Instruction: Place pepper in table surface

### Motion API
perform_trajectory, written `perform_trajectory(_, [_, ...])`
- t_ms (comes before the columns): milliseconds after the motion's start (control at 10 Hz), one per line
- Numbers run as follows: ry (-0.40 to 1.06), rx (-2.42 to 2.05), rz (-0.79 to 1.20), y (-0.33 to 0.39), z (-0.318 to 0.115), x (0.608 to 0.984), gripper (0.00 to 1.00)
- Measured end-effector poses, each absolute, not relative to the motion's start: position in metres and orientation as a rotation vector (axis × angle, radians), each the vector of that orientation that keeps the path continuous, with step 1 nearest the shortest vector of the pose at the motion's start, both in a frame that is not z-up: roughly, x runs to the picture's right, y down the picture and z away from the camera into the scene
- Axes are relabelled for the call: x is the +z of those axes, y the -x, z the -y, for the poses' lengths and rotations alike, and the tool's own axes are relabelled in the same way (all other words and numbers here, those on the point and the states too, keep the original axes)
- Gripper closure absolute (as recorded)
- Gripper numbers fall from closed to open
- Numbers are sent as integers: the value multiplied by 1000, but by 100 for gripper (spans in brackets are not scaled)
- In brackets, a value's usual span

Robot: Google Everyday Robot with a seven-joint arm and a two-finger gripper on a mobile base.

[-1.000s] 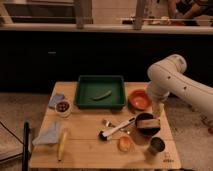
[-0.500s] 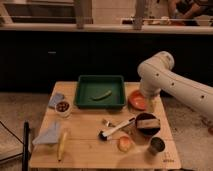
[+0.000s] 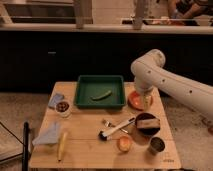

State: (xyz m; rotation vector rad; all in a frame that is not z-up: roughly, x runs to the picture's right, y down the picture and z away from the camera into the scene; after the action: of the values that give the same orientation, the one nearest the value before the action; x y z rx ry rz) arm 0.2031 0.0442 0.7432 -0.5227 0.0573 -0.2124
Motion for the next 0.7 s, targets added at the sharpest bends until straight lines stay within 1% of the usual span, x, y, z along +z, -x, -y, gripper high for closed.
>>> perform_trajectory(400, [512,-240,-33,-187,-33,759,20])
perform_trajectory(700, [510,-236,-17,-185,-35,770,20])
